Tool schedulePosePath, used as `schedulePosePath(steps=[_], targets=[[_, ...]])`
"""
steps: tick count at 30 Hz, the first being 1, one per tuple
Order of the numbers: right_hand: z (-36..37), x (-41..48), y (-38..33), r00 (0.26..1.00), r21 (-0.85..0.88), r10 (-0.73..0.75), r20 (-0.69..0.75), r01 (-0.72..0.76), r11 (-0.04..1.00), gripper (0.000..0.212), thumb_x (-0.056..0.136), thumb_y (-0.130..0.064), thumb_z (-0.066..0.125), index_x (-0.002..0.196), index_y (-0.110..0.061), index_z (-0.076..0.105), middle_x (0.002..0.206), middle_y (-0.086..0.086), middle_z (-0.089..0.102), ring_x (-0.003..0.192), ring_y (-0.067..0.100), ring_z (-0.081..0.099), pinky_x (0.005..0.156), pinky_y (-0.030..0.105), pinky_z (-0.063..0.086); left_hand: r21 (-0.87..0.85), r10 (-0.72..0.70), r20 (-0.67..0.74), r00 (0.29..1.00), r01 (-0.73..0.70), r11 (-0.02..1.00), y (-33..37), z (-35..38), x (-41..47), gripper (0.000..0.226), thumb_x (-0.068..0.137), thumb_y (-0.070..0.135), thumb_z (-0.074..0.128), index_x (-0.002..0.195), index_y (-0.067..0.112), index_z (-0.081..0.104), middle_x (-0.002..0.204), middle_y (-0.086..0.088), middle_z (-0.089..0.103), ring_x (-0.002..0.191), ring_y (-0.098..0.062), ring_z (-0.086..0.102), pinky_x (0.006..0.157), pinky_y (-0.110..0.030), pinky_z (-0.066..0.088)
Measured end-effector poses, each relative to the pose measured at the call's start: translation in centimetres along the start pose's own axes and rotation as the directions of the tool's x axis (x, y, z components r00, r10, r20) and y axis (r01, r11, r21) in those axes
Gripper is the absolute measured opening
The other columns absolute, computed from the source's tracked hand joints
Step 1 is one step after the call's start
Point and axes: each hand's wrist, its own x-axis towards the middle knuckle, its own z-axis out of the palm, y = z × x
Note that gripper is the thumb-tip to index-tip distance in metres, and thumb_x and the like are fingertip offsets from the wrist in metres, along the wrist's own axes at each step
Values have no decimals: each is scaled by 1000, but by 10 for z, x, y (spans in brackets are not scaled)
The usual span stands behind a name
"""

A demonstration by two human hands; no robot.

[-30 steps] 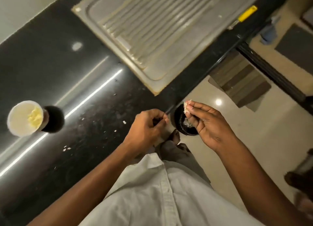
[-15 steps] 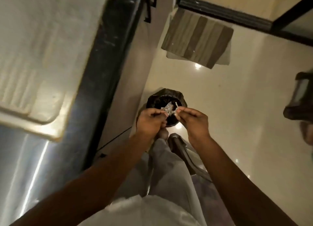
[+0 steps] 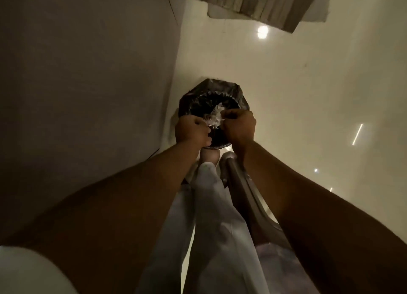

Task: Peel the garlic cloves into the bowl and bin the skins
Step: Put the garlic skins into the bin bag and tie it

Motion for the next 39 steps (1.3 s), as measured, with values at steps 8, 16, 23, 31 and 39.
schedulePosePath(steps=[8, 16, 23, 31, 39], targets=[[23, 19, 22, 995, -44, -95, -42, 94, 995, 23, 93, -2, 67, 109, -11, 82, 92, -2, 75, 85, 12, 69, 78, 23, 57, 62, 37, -41, 998, -34, 997, -16, 26, 33, 11, 99, 15, 70, 95, 5, 72, 72, -12, 74, 39, -16, 60, 44, -28, 53], [24, 17, 34, 993, -77, -103, 54, 107, 991, 30, 104, -13, 60, 130, -14, 75, 126, 5, 77, 112, 20, 71, 84, 19, 42, 170, 100, -65, 993, -88, 981, -20, 34, 37, 27, 104, 18, 45, 94, 12, 69, 78, -8, 76, 35, -18, 55, 39, -25, 47], [28, 20, 37, 998, -138, -64, -5, 62, 988, 35, 93, -19, 72, 128, -18, 76, 121, 1, 77, 106, 16, 71, 83, 24, 48, 209, 220, -105, 970, -194, 958, -24, 27, 41, 22, 98, 18, 71, 119, 20, 75, 86, -7, 79, 56, -16, 69, 52, -31, 57], [33, 19, 39, 999, -85, -46, -1, 46, 995, 34, 100, -16, 63, 132, -14, 74, 128, 4, 75, 116, 18, 70, 92, 23, 49, 342, 302, -210, 930, -220, 914, -23, 24, 44, 13, 87, 22, 79, 79, 27, 70, 82, 8, 70, 81, -18, 71, 71, -37, 62], [36, 20, 43, 998, -28, -68, -12, 68, 997, 25, 102, -15, 62, 121, -13, 79, 110, 0, 78, 96, 13, 72, 78, 15, 53, 261, 318, -115, 941, -280, 924, -22, 28, 49, 23, 88, -2, 65, 81, 20, 58, 92, -5, 68, 87, -26, 70, 75, -38, 61]])
